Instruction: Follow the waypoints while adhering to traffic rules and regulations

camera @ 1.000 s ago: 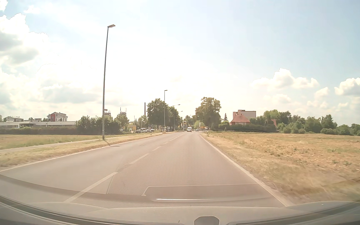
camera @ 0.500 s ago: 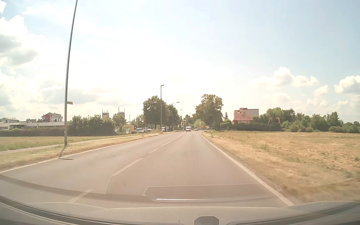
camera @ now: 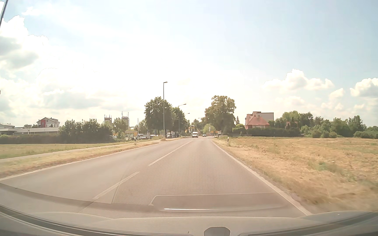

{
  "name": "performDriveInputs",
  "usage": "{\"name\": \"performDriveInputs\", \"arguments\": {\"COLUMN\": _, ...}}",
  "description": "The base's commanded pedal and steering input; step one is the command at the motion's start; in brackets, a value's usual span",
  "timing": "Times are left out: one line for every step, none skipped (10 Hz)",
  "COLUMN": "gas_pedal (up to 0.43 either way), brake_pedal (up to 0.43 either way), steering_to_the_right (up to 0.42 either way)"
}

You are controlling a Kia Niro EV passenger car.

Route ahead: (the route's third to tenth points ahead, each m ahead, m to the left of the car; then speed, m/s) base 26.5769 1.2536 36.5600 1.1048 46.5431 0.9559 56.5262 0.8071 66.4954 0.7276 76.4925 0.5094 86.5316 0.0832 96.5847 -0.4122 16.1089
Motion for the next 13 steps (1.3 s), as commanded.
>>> {"name": "performDriveInputs", "arguments": {"gas_pedal": 0.11, "brake_pedal": 0.0, "steering_to_the_right": 0.002}}
{"name": "performDriveInputs", "arguments": {"gas_pedal": 0.098, "brake_pedal": 0.0, "steering_to_the_right": 0.001}}
{"name": "performDriveInputs", "arguments": {"gas_pedal": 0.087, "brake_pedal": 0.0, "steering_to_the_right": 0.001}}
{"name": "performDriveInputs", "arguments": {"gas_pedal": 0.079, "brake_pedal": 0.0, "steering_to_the_right": 0.001}}
{"name": "performDriveInputs", "arguments": {"gas_pedal": 0.079, "brake_pedal": 0.0, "steering_to_the_right": 0.001}}
{"name": "performDriveInputs", "arguments": {"gas_pedal": 0.067, "brake_pedal": 0.0, "steering_to_the_right": 0.001}}
{"name": "performDriveInputs", "arguments": {"gas_pedal": 0.047, "brake_pedal": 0.0, "steering_to_the_right": 0.001}}
{"name": "performDriveInputs", "arguments": {"gas_pedal": 0.047, "brake_pedal": 0.0, "steering_to_the_right": 0.001}}
{"name": "performDriveInputs", "arguments": {"gas_pedal": 0.039, "brake_pedal": 0.0, "steering_to_the_right": 0.0}}
{"name": "performDriveInputs", "arguments": {"gas_pedal": 0.02, "brake_pedal": 0.0, "steering_to_the_right": 0.001}}
{"name": "performDriveInputs", "arguments": {"gas_pedal": 0.02, "brake_pedal": 0.0, "steering_to_the_right": 0.0}}
{"name": "performDriveInputs", "arguments": {"gas_pedal": 0.02, "brake_pedal": 0.0, "steering_to_the_right": 0.0}}
{"name": "performDriveInputs", "arguments": {"gas_pedal": 0.008, "brake_pedal": 0.0, "steering_to_the_right": 0.0}}
